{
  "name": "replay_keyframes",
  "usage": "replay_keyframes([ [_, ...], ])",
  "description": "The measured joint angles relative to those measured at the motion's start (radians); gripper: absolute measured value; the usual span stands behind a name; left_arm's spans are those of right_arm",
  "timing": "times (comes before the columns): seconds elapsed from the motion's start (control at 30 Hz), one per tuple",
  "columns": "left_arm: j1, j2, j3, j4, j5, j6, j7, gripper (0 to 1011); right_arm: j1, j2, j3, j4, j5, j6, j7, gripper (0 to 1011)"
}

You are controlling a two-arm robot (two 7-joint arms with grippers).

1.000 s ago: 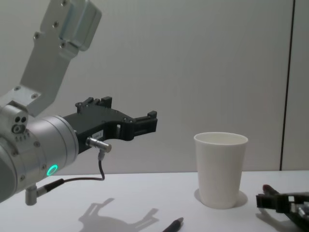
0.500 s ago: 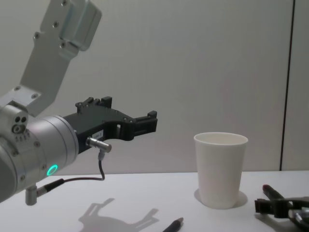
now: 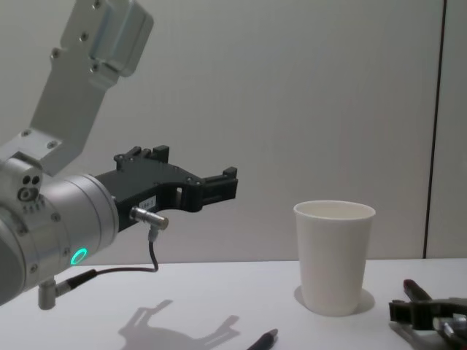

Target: Place the pen into the pen holder.

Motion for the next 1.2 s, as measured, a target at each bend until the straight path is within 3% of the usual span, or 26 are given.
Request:
replay_keyframes([
  [0.57,0.0,0.0,0.0,0.0,0.0,0.0,0.0,1001,0.0,-0.001,0.001,0.002,-0.004,0.0,0.001,671],
  [0.9,0.0,0.0,0.0,0.0,0.0,0.0,0.0,1001,0.0,0.004,0.002,0.006,-0.037,-0.019,0.03,606],
  [1.2,0.0,0.0,0.0,0.0,0.0,0.0,0.0,1001,0.003,0.013,0.003,0.011,-0.078,-0.047,0.079,302],
])
